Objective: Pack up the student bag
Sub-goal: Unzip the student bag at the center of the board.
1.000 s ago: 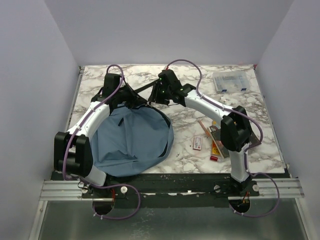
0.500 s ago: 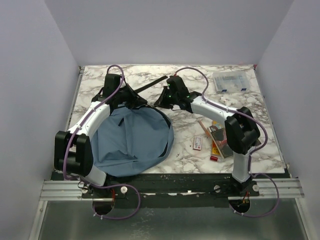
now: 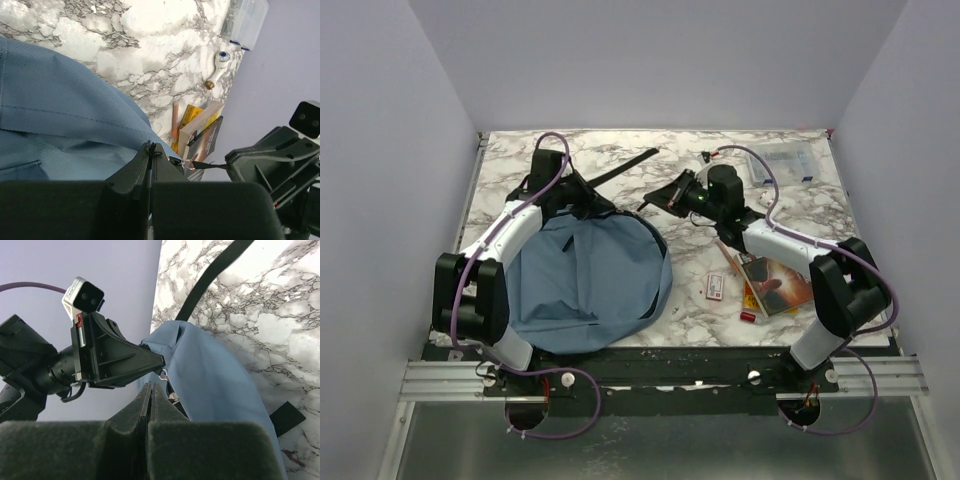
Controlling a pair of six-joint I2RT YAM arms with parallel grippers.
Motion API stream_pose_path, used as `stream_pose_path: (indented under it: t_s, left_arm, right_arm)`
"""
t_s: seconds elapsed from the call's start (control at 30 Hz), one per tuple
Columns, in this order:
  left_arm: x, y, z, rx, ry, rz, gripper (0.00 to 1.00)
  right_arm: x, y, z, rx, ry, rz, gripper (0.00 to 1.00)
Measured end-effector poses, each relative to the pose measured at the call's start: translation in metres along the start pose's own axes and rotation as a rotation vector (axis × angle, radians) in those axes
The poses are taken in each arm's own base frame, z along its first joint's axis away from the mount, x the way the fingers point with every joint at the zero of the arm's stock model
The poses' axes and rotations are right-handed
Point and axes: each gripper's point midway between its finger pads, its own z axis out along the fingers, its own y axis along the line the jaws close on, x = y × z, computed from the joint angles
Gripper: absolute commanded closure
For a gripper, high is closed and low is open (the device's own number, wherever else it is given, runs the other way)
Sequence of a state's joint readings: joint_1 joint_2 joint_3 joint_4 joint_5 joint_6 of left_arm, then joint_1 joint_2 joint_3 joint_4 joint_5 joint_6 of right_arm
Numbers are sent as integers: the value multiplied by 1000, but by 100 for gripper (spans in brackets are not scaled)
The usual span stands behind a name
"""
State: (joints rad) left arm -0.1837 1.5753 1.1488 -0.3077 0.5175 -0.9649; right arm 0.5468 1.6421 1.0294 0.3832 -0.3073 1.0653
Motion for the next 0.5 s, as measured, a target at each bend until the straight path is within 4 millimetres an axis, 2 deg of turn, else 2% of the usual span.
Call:
stream_pose_path:
  t_s: [0.07,0.13,0.2,0.27,0.4,0.5]
  left_arm:
    - [2,-1,1,4,8,3,58]
    - [6,-1,3,10,25,9,41]
    - [10,-2,5,16,47,5,31]
    - [16,1,7,24,71,1,25]
    - [33,18,7,14,104,4,22]
    - [45,21,-9,22,86,80,22]
  right_arm:
    - [2,-2,-1,-29,27,17,99]
    - [4,2,1,-72,54,18,99]
    - [9,6,1,-111,86,12,100]
    - [14,12,0,-150,116,1,99]
    - [22,25,-7,-231,172,-55,99]
    - [30,31,-11,-285,217,-101,99]
